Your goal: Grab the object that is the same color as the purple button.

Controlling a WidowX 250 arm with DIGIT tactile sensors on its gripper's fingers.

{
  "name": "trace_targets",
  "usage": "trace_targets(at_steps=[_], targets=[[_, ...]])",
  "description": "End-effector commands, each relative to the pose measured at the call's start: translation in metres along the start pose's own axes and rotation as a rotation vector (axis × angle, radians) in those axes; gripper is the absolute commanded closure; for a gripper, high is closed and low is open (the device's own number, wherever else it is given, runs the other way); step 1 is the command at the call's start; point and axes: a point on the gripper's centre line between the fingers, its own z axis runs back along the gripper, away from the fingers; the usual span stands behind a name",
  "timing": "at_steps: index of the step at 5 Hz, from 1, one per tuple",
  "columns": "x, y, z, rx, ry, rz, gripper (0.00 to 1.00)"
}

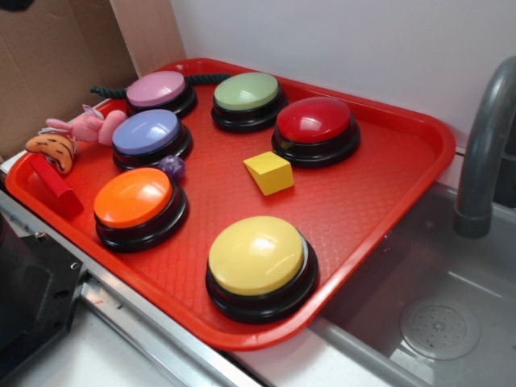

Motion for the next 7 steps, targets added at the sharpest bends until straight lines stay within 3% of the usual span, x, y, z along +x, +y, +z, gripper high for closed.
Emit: trace_targets(at_steps=[1,2,3,6,7], targets=[[0.000,0.000,0.000,0.000,0.000,0.000,0.00],[0.018,0.009,-0.016,-0.045,0.015,0.100,0.00],[0.037,0.017,-0.040,-0.014,0.009,0.224,0.00],[0.074,0.034,-0.125,-0.016,-0.131,0.674,0.00],[0.080,0.041,-0.151,-0.027,-0.118,0.744,0.00]])
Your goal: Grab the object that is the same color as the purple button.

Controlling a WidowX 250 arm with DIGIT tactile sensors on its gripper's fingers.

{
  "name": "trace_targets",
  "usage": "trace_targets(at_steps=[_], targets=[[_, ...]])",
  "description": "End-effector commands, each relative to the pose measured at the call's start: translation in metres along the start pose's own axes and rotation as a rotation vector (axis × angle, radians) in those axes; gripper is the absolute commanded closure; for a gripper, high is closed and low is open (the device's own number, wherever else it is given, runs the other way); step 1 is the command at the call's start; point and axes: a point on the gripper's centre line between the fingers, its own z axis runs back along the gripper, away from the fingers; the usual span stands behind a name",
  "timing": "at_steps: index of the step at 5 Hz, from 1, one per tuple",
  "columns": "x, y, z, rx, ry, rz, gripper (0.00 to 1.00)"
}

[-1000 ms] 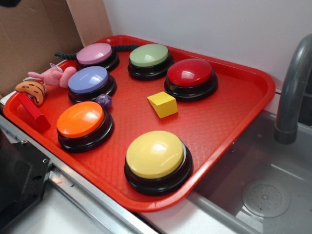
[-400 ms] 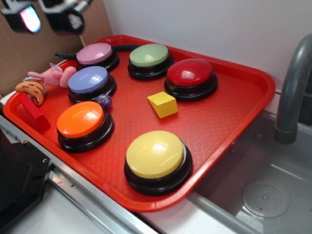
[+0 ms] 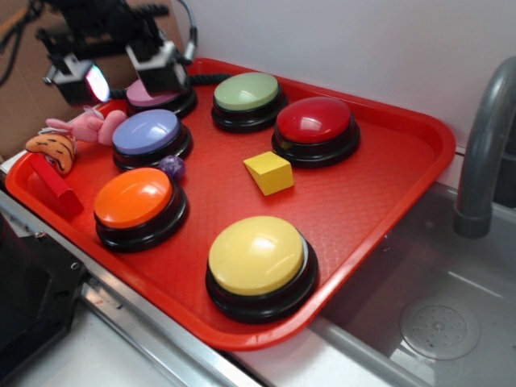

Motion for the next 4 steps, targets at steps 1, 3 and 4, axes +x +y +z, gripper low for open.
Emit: trace_targets(at_steps=[1,3,4], targets=[[0.021,0.008,-0.040,-0.027,-0.006,0.114,0.00],[0.022,0.012,-0.064,0.000,0.045,0.165,0.00],[0.016,0.009,-0.072,0.007,0.075,0.162,0.00]])
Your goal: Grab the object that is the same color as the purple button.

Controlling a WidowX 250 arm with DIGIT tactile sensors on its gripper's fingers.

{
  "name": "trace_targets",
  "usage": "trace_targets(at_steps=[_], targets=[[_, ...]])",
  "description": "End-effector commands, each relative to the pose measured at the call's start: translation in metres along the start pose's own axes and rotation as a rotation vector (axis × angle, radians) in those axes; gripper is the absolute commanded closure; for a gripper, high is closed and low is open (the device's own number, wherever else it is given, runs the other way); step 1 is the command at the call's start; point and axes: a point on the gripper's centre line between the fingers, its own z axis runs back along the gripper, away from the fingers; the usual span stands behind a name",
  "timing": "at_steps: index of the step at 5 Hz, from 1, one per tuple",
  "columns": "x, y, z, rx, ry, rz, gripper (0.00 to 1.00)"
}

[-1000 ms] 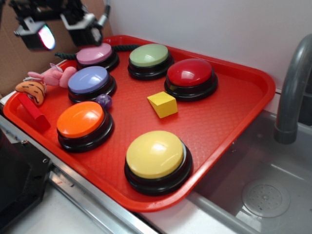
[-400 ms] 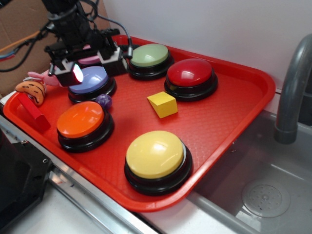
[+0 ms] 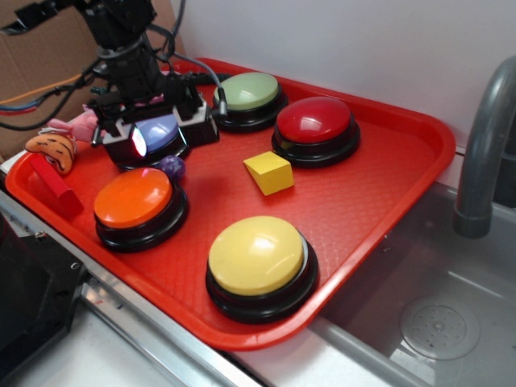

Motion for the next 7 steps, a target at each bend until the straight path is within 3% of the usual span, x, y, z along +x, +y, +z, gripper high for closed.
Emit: trace_targets(at_steps=[1,2,3,5,7], targets=[[-0.001,0.002,-0.012,0.004,0.015,0.011,0.00],[-0.004,0.002,-0.019,0.014,0.007,0.020,0.24],[-0.005,0.001,-0.020,0.008,-0.006,0.010,0.98],[-0.007,-0.002,-0.015,-0.011,-0.024,-0.019,1.00],[0.002,-0.019,0.031,0.002,-0.025,-0.233,1.00]])
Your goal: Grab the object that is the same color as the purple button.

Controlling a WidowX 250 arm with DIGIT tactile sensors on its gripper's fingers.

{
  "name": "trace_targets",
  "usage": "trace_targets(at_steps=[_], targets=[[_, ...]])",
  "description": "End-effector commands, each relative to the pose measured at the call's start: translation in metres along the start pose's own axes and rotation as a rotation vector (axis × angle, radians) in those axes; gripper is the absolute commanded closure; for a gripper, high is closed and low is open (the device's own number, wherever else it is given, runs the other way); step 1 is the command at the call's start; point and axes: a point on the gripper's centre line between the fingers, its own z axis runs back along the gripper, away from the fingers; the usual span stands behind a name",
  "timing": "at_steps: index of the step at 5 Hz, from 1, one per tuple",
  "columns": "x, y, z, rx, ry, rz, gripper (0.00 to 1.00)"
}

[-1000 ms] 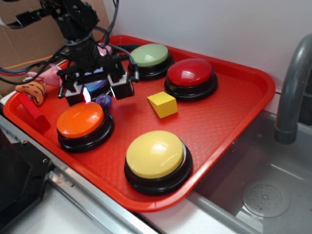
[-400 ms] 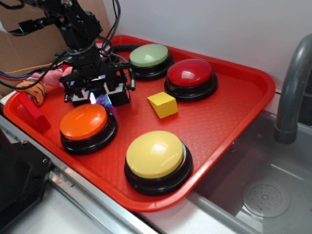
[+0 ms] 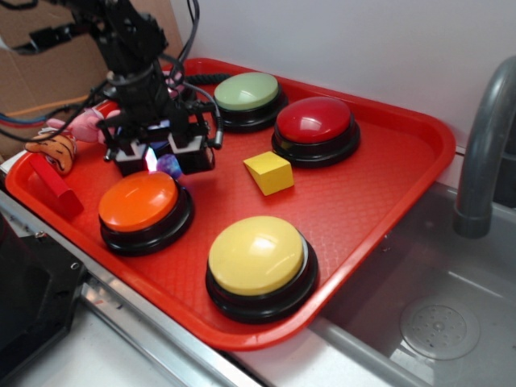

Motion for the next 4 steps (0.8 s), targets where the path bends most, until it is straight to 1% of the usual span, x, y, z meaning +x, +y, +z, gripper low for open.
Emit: trace_targets(at_steps=[1,2,3,4], targets=[[0.017,-0.035,0.069,0.010,-0.052,-0.283,1.00],[0.018,-0.050,0.096,0.022,-0.018,-0.469,1.00],[0.024,-0.060,0.114,-0.018,0.022,-0.676,1.00],[0.030,-0.057,0.114,-0.006,0.071,-0.681,1.00]])
